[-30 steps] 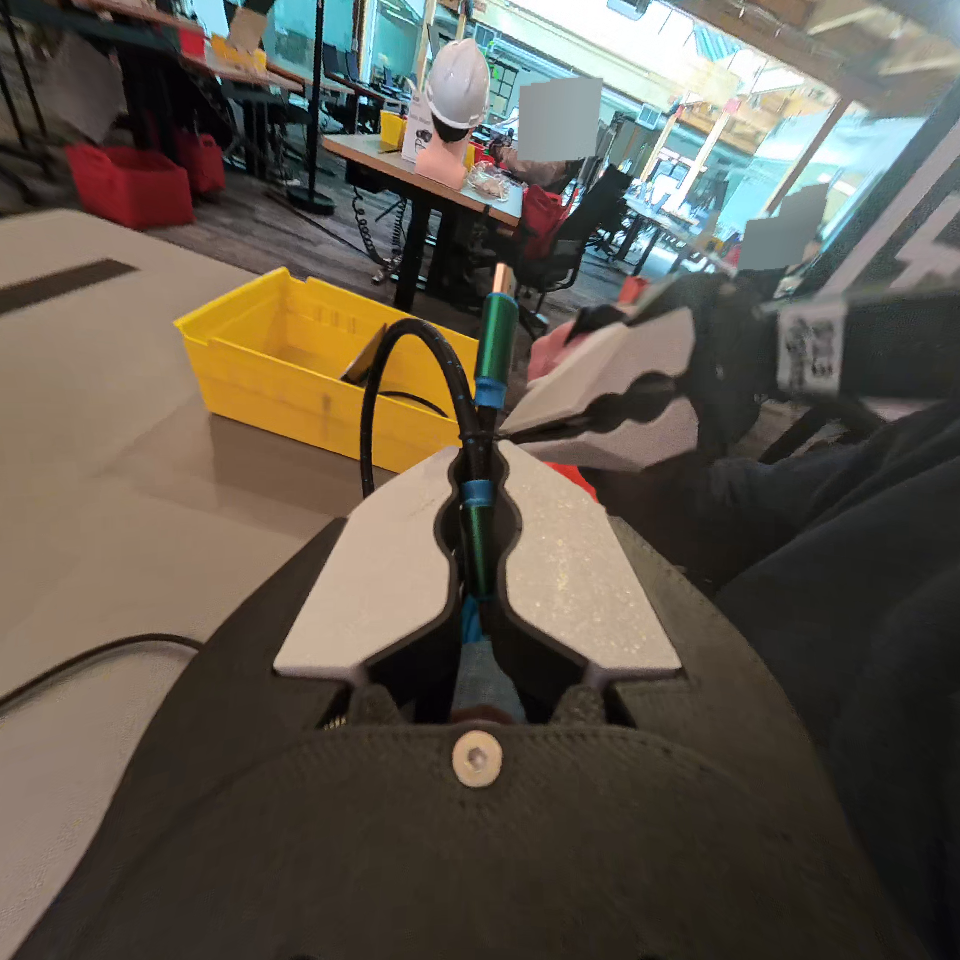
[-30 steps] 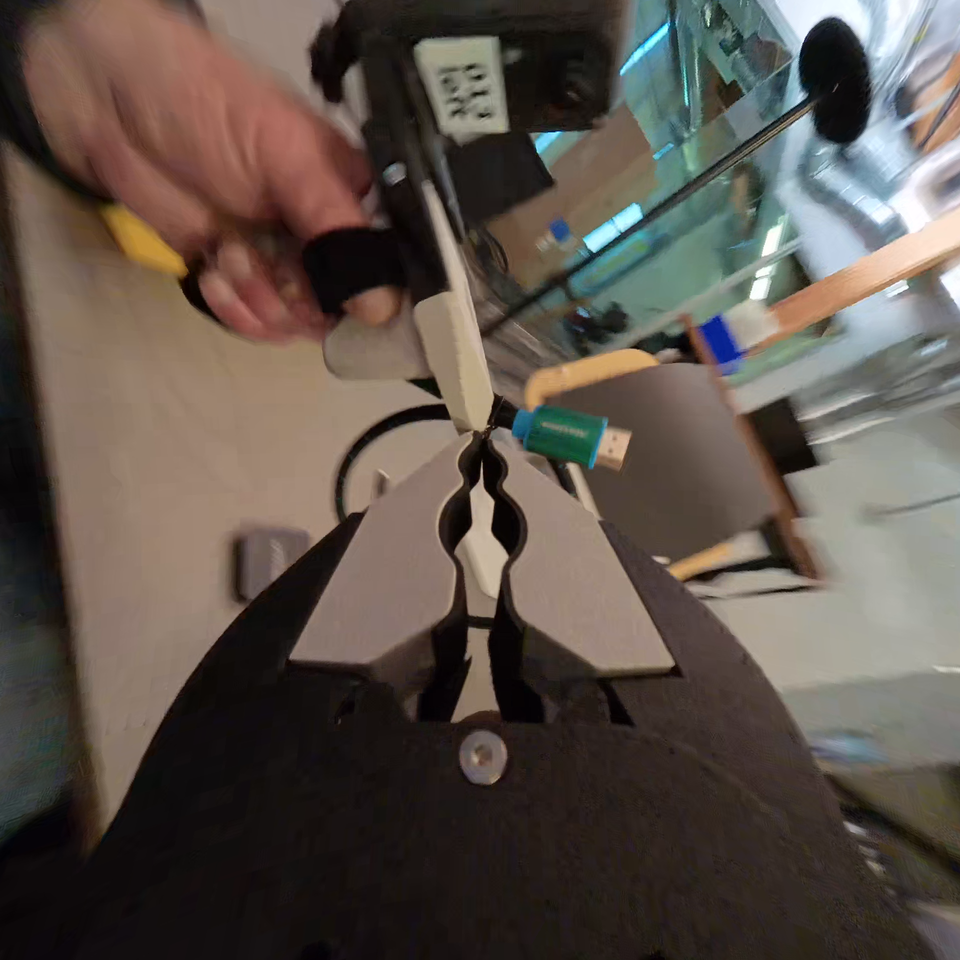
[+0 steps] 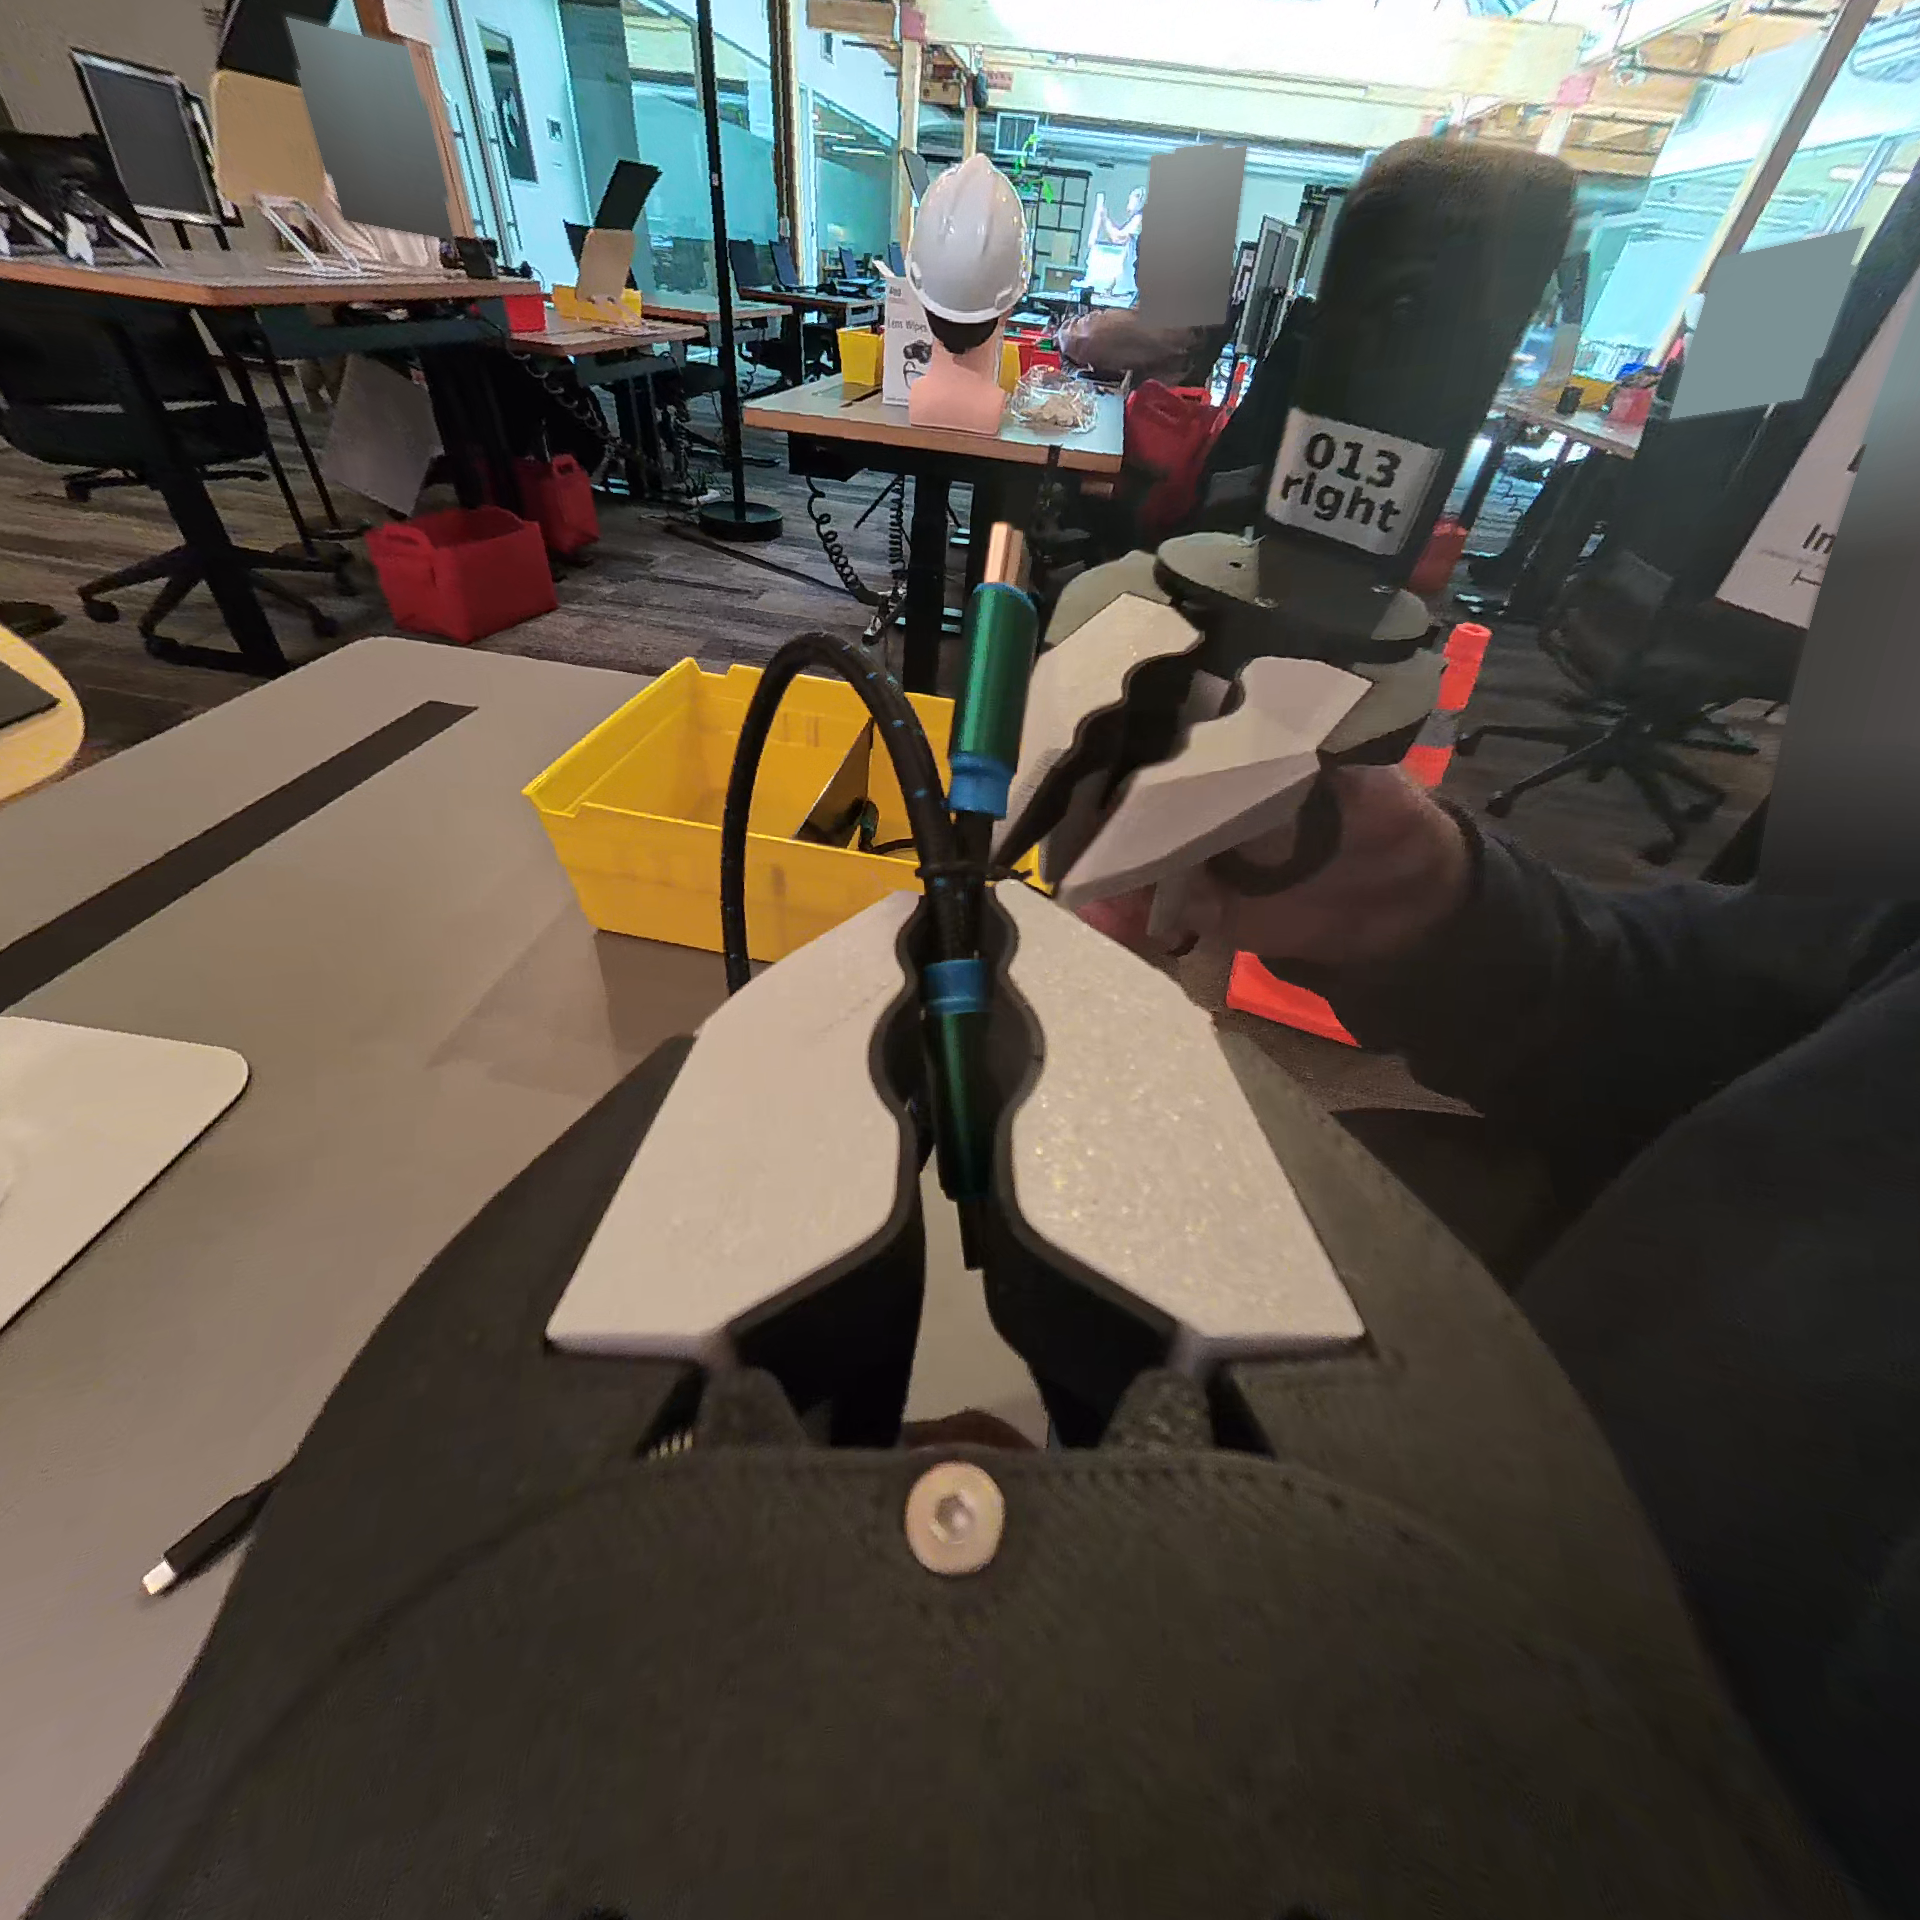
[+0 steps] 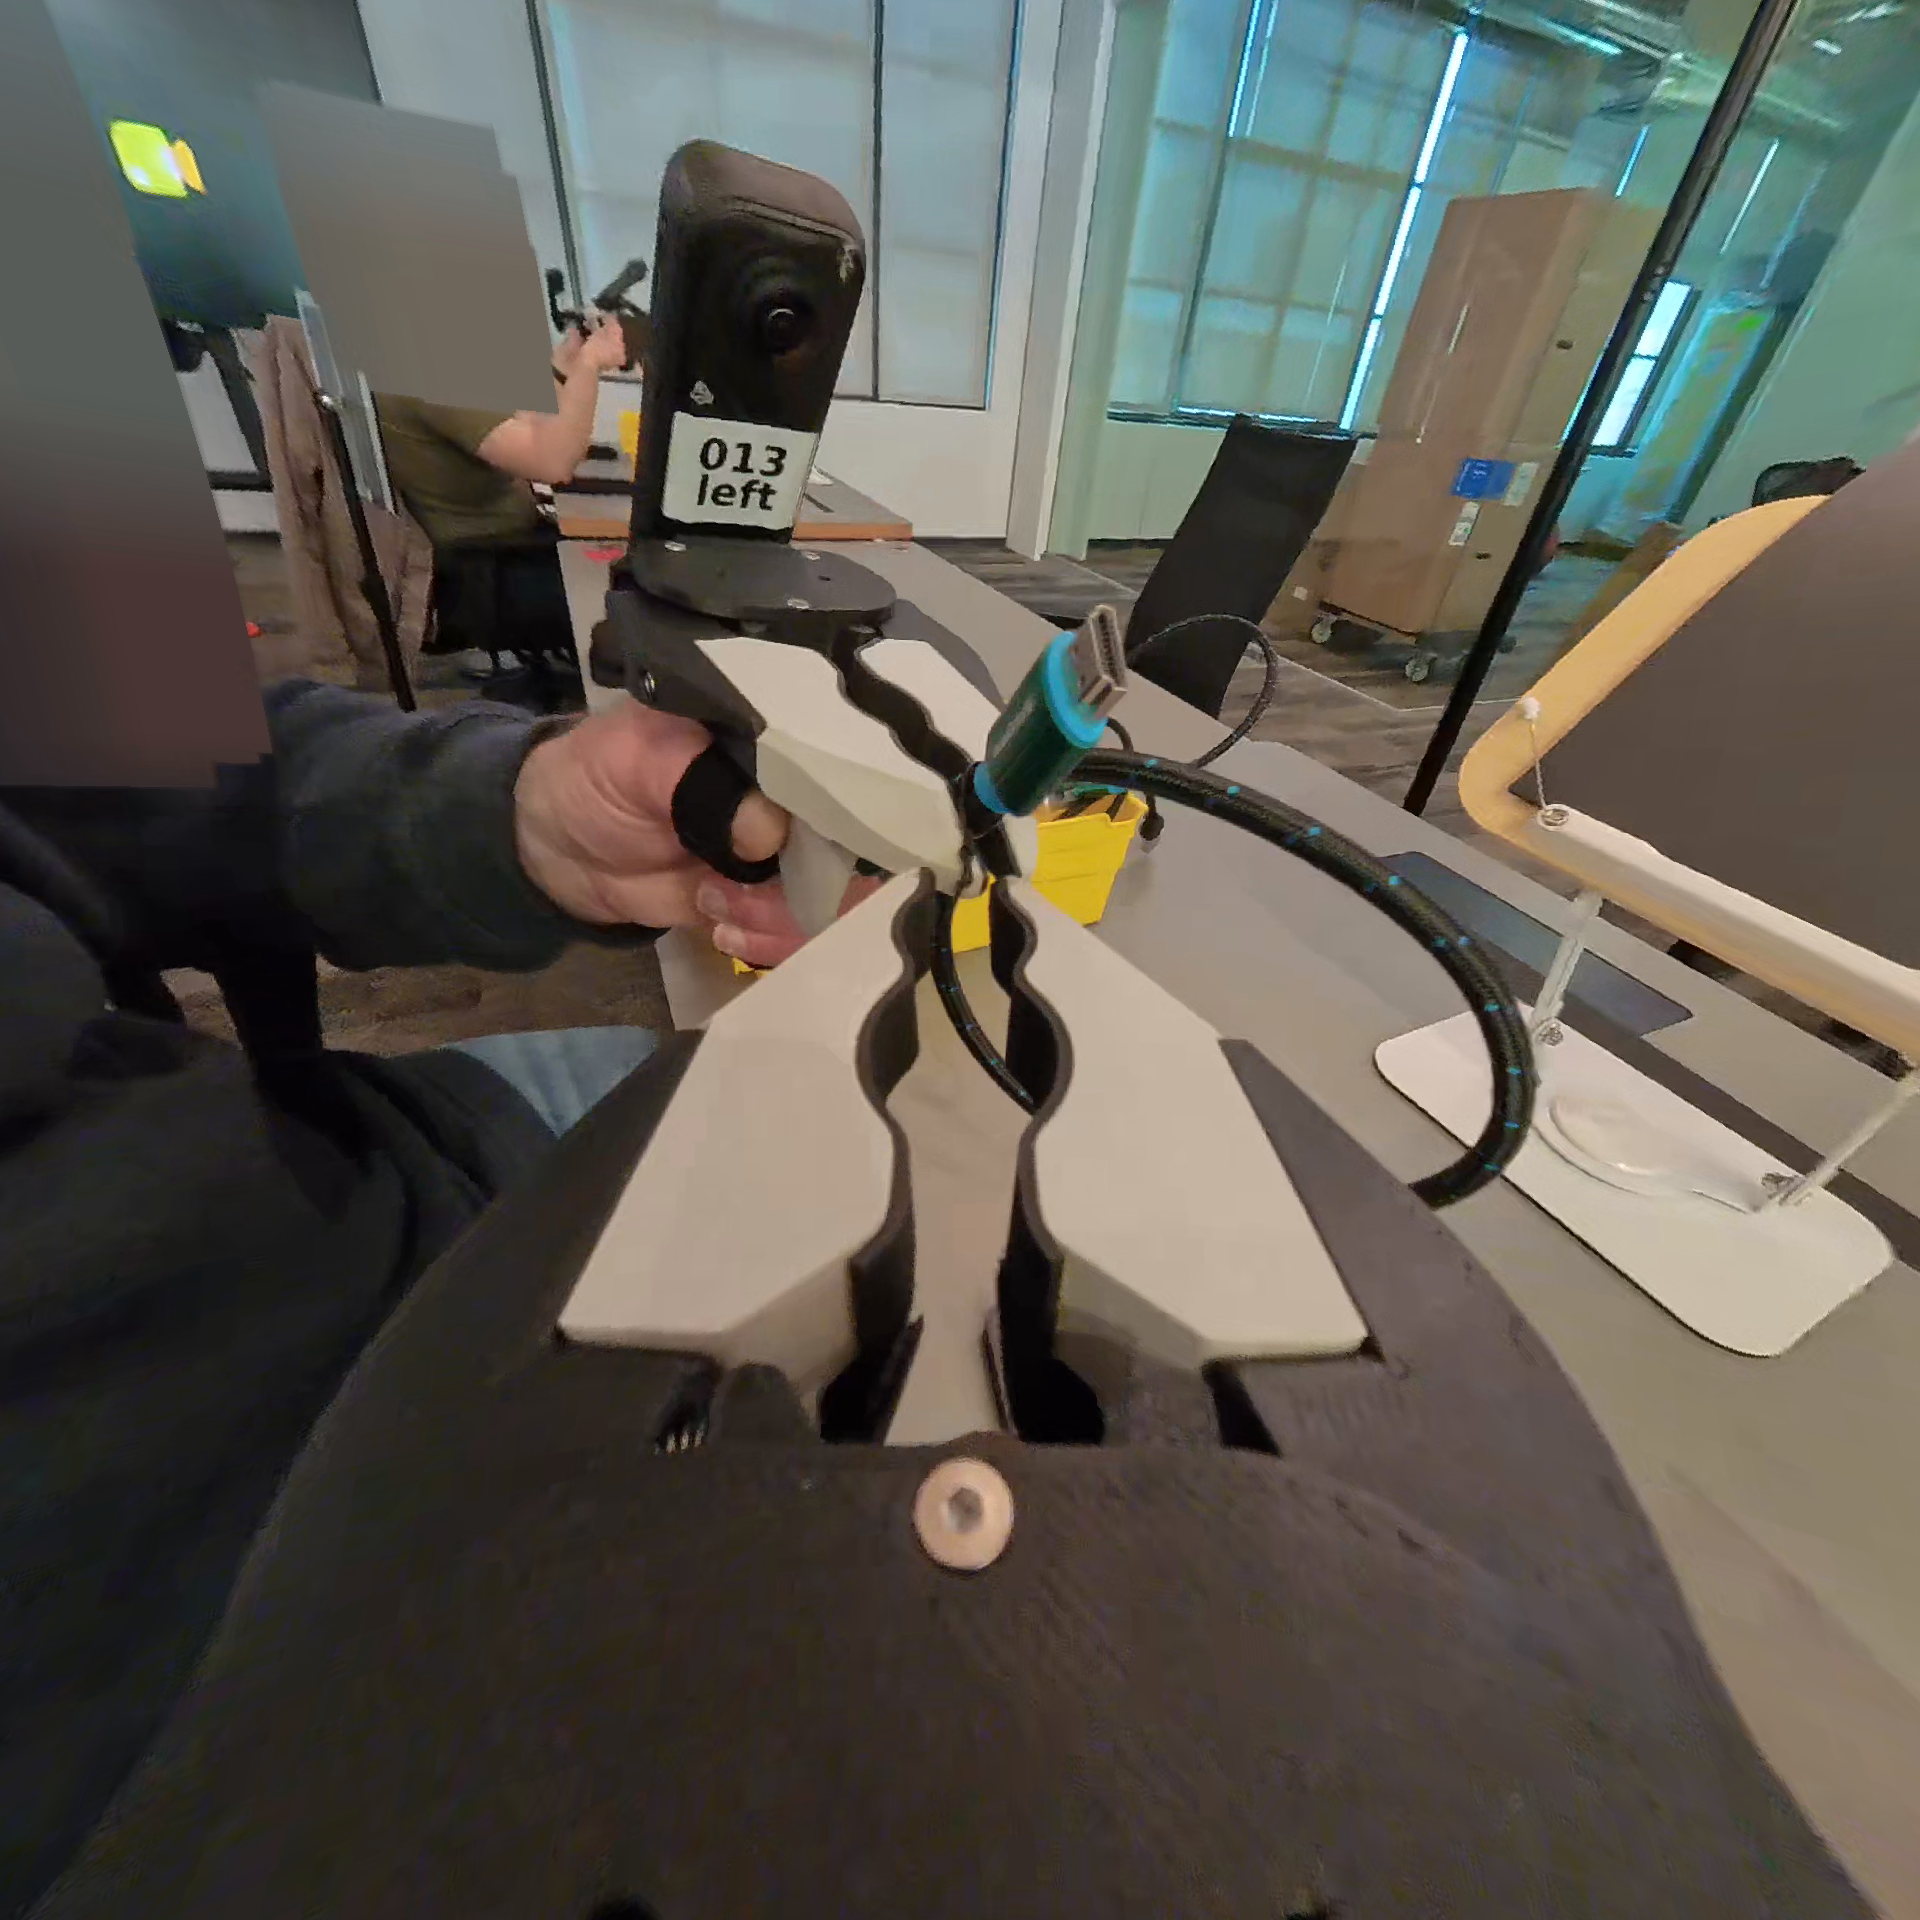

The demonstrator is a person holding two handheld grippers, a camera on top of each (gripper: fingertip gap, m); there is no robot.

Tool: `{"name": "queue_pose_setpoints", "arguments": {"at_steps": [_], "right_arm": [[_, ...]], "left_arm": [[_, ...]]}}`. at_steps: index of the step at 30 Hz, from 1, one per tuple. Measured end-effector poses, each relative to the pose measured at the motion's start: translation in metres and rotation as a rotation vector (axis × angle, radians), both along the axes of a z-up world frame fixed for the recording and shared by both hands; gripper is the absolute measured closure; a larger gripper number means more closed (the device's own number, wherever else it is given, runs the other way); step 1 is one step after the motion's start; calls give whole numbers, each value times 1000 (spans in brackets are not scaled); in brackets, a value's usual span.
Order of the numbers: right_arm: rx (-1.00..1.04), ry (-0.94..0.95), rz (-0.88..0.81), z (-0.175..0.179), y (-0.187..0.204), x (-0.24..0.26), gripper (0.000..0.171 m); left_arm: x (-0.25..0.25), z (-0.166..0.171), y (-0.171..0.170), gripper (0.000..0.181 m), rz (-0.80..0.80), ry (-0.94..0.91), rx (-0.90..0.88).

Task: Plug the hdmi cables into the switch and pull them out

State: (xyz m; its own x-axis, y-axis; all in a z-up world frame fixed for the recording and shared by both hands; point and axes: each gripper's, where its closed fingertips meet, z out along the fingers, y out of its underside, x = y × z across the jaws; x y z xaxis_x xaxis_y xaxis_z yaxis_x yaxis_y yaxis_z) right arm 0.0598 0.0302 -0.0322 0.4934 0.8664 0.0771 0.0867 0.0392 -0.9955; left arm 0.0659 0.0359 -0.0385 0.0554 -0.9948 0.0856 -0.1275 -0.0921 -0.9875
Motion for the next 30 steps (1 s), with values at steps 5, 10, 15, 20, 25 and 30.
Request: {"name": "queue_pose_setpoints", "arguments": {"at_steps": [5,10,15,20,25,30], "right_arm": [[-55,69,43,0,-1,-3,169],[-80,128,62,2,-2,-2,171],[18,69,18,6,-3,0,171],[153,-86,-53,6,-4,-1,171],[360,-283,-155,8,-6,0,171],[580,-530,-262,5,-6,-2,171]], "left_arm": [[1,3,-3,174,-7,-7,11],[1,3,-5,174,-14,-9,18],[1,4,-6,174,-13,6,33],[1,4,-7,174,-16,12,19],[1,6,-9,174,-17,10,-1],[1,7,-10,174,-37,-8,-46]]}}
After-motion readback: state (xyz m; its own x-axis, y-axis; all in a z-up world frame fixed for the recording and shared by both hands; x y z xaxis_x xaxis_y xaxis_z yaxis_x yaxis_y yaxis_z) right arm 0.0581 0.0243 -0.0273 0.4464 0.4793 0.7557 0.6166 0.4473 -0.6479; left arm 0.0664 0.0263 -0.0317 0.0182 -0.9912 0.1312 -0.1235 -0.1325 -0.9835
